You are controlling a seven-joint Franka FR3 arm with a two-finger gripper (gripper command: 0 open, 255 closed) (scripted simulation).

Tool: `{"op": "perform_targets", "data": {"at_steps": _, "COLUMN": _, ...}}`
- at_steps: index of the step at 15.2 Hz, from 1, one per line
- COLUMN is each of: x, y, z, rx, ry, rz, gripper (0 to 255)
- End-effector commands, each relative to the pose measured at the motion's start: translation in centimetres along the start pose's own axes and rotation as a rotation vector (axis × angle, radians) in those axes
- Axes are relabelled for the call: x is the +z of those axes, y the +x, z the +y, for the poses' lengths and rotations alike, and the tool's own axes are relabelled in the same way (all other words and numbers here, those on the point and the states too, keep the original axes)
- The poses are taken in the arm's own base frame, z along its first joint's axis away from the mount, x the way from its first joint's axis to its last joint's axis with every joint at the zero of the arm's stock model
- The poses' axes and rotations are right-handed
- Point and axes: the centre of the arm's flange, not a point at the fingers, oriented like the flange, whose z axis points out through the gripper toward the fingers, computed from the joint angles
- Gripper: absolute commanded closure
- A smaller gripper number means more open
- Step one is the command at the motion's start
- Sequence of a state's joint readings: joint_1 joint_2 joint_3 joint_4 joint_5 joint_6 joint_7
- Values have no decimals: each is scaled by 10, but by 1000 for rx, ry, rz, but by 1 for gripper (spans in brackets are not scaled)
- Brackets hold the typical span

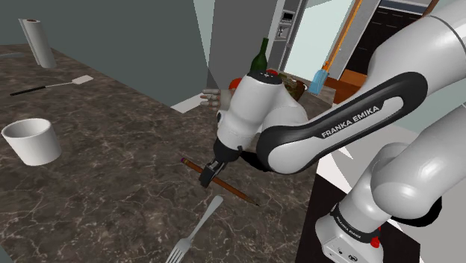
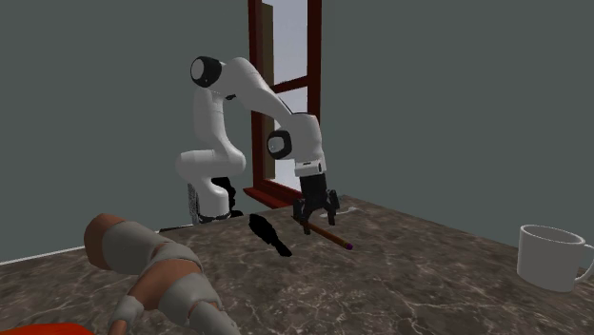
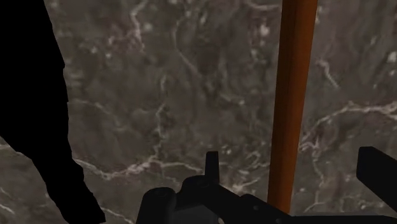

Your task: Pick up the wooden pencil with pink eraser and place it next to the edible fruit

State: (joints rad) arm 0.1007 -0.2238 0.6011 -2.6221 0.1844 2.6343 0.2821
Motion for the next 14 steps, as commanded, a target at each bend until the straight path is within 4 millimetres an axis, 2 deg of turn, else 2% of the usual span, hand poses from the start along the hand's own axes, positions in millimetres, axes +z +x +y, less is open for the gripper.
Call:
{"op": "perform_targets", "data": {"at_steps": 1, "x": 2, "y": 0, "z": 0, "rx": 0, "ry": 0, "rz": 1, "gripper": 0}}
{"op": "perform_targets", "data": {"at_steps": 6, "x": 2, "y": 0, "z": 0, "rx": 0, "ry": 0, "rz": 0, "gripper": 0}}
{"op": "perform_targets", "data": {"at_steps": 7, "x": 2, "y": 0, "z": 0, "rx": 0, "ry": 0, "rz": 0, "gripper": 255}}
{"op": "perform_targets", "data": {"at_steps": 14, "x": 2, "y": 0, "z": 0, "rx": 0, "ry": 0, "rz": 1, "gripper": 255}}
